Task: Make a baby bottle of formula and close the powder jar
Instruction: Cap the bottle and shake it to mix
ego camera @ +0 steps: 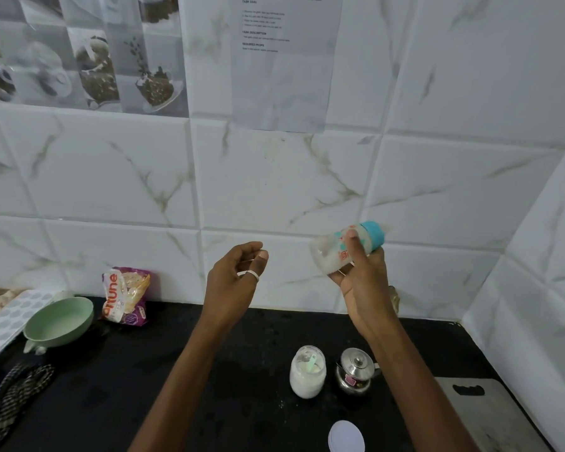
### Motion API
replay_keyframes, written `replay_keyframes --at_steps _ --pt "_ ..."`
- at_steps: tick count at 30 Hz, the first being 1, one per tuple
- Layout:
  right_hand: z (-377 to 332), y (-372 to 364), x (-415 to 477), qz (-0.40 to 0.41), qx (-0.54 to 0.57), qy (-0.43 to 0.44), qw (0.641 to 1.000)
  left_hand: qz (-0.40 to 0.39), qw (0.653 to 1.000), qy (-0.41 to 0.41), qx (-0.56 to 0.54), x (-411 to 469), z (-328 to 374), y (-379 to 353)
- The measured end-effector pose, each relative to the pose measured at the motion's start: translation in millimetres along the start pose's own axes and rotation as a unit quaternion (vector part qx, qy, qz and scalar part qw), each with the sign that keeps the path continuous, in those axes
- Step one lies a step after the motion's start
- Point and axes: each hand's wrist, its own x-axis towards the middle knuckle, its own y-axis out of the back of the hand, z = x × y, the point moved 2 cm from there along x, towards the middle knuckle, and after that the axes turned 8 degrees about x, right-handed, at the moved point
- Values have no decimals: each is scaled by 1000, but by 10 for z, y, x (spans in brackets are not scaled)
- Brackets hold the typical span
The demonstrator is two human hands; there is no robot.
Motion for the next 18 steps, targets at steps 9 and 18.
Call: replay_keyframes --at_steps 9,18 --pt "-31 -43 -58 -35 -5 -5 999 -2 1000 0 -6 -23 14 5" --pt "-6 -93 -81 -61 -62 -32 996 -1 1000 -2 -4 -31 9 30"
